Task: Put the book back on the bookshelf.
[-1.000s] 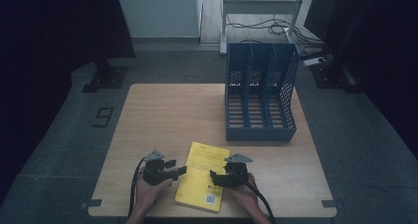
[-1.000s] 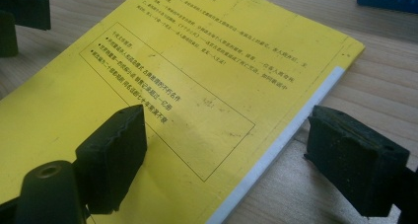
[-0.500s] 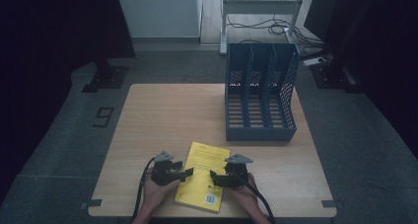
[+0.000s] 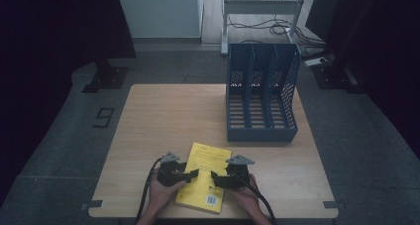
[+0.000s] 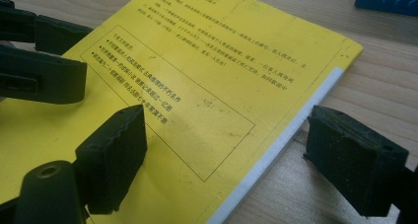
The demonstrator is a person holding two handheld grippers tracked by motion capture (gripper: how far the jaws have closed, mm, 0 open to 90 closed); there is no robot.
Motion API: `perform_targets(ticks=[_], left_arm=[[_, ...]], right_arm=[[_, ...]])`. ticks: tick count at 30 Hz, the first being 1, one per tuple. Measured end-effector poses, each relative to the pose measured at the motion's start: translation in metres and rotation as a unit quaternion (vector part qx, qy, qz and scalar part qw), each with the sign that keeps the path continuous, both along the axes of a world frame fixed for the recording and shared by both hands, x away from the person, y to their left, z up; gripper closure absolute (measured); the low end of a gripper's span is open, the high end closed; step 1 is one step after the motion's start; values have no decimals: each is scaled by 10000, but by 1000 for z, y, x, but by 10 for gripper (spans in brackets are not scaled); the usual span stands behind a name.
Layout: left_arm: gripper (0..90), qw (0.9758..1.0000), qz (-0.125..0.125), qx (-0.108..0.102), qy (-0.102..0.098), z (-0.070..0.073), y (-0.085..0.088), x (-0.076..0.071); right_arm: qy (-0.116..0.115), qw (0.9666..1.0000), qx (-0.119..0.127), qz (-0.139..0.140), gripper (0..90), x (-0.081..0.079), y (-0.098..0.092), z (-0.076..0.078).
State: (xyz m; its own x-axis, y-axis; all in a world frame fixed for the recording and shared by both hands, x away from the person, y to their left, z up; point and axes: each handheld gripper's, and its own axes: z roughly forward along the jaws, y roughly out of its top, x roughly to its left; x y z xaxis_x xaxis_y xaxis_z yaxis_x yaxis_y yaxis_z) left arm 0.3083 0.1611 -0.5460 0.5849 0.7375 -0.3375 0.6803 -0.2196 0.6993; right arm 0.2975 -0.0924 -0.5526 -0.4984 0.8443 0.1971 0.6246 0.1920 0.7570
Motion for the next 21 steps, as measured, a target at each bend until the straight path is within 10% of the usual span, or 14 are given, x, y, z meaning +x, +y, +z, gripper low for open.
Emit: perform_targets(ticks=[21], left_arm=[[375,9998,122,73,-150,8,-3,-5]], right_arm=[[-27,10000,-7,-20,149,0,1,0]])
